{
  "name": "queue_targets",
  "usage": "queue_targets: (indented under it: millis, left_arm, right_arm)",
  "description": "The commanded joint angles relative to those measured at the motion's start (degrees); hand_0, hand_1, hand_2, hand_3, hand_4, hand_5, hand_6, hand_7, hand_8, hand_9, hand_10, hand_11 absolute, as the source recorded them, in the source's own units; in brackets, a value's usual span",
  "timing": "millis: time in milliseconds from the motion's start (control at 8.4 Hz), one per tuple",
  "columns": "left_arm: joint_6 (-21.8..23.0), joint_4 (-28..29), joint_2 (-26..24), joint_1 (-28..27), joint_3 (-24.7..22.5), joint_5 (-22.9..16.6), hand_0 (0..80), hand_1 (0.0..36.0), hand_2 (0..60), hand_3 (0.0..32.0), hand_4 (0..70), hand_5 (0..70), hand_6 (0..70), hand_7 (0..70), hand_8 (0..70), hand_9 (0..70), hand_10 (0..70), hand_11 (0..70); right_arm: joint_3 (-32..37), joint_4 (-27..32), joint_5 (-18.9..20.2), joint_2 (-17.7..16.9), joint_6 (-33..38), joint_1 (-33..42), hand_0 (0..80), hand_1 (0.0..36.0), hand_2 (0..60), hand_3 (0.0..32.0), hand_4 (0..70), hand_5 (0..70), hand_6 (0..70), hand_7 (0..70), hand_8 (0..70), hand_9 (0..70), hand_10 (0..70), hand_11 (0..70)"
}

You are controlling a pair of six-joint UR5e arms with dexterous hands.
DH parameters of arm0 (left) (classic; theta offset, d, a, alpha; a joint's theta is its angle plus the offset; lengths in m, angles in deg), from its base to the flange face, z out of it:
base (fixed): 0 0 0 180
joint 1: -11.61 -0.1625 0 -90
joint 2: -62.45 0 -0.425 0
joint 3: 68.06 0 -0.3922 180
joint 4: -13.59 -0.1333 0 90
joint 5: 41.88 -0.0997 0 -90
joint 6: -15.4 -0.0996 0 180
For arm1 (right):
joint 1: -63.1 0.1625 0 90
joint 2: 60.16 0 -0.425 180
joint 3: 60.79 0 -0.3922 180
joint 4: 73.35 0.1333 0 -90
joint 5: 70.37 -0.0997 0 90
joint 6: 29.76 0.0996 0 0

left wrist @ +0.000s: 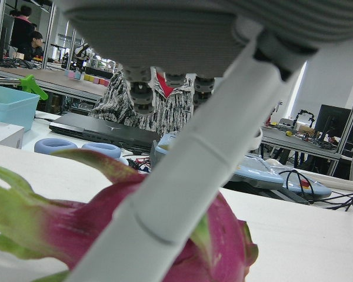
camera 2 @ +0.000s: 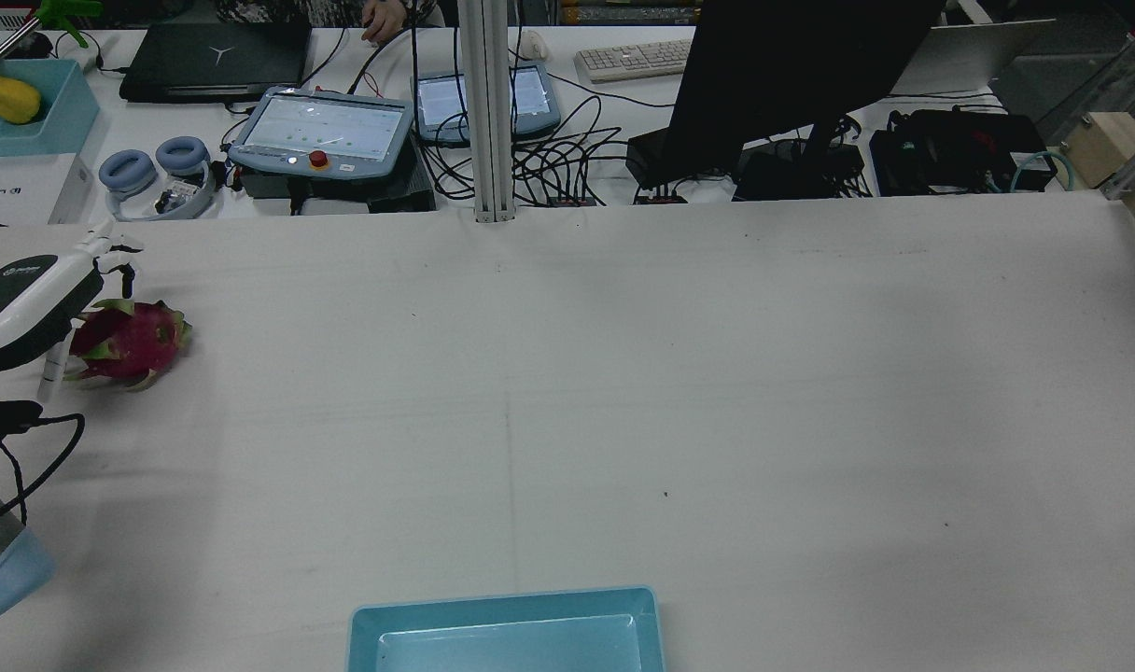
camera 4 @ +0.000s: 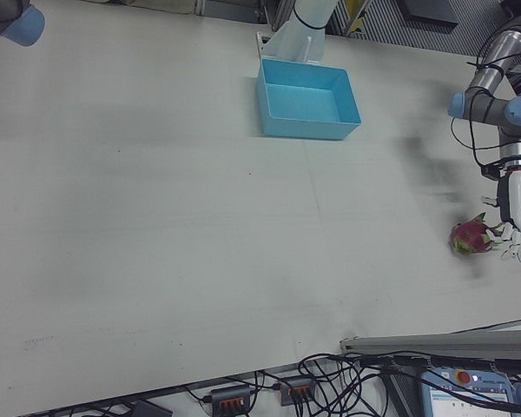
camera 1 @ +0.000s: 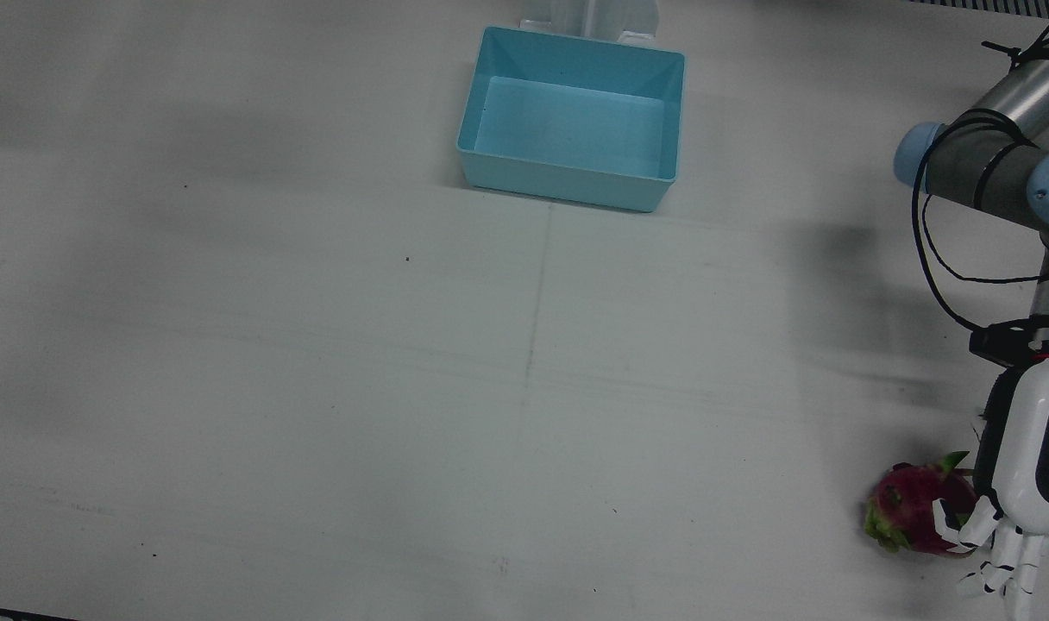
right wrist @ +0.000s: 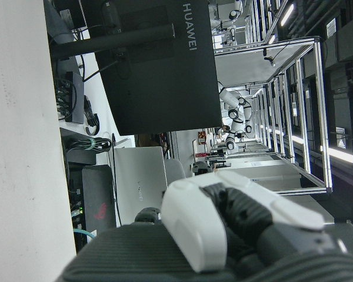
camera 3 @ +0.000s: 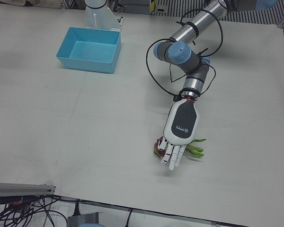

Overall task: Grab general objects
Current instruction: 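Reach the left hand toward the pink dragon fruit, then close the left hand's fingers around the dragon fruit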

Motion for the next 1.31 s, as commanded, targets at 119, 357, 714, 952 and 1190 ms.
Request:
queue_targets:
  millis: [119, 357, 714, 952, 1190]
  left_arm:
    - [0.05, 1.64, -0.97, -0.04, 2.24, 0.01, 80.0, 36.0, 60.0, 6.4, 0.0, 44.4, 0.0, 29.4, 0.0, 4.4, 0.0, 0.0]
    - [-0.3, 2.25, -1.06, -0.65, 3.11, 0.09, 80.0, 36.0, 60.0, 6.0, 0.0, 47.9, 0.0, 31.9, 0.0, 4.9, 0.0, 0.0]
    - [-0.48, 2.78, -1.68, -2.4, 4.52, 1.93, 80.0, 36.0, 60.0, 10.6, 0.0, 32.9, 0.0, 28.7, 0.0, 4.3, 0.0, 0.0]
    - [-0.56, 2.78, -1.68, -3.12, 5.05, 2.91, 80.0, 36.0, 60.0, 4.2, 0.0, 56.8, 0.0, 32.5, 0.0, 5.1, 0.0, 0.0]
    - [-0.56, 3.48, -2.55, -4.0, 7.07, 3.08, 80.0, 36.0, 60.0, 3.6, 0.0, 61.3, 0.0, 31.4, 0.0, 4.8, 0.0, 0.0]
  right_arm:
    - [0.0, 0.0, 0.02, 0.0, 0.0, 0.0, 0.0, 0.0, 0.0, 0.0, 0.0, 0.0, 0.0, 0.0, 0.0, 0.0, 0.0, 0.0]
    - [0.0, 0.0, 0.02, 0.0, 0.0, 0.0, 0.0, 0.0, 0.0, 0.0, 0.0, 0.0, 0.0, 0.0, 0.0, 0.0, 0.0, 0.0]
    - [0.0, 0.0, 0.02, 0.0, 0.0, 0.0, 0.0, 0.0, 0.0, 0.0, 0.0, 0.0, 0.0, 0.0, 0.0, 0.0, 0.0, 0.0]
    - [0.0, 0.0, 0.02, 0.0, 0.0, 0.0, 0.0, 0.0, 0.0, 0.0, 0.0, 0.0, 0.0, 0.0, 0.0, 0.0, 0.0, 0.0]
    - [0.0, 0.0, 0.02, 0.0, 0.0, 0.0, 0.0, 0.0, 0.0, 0.0, 0.0, 0.0, 0.0, 0.0, 0.0, 0.0, 0.0, 0.0]
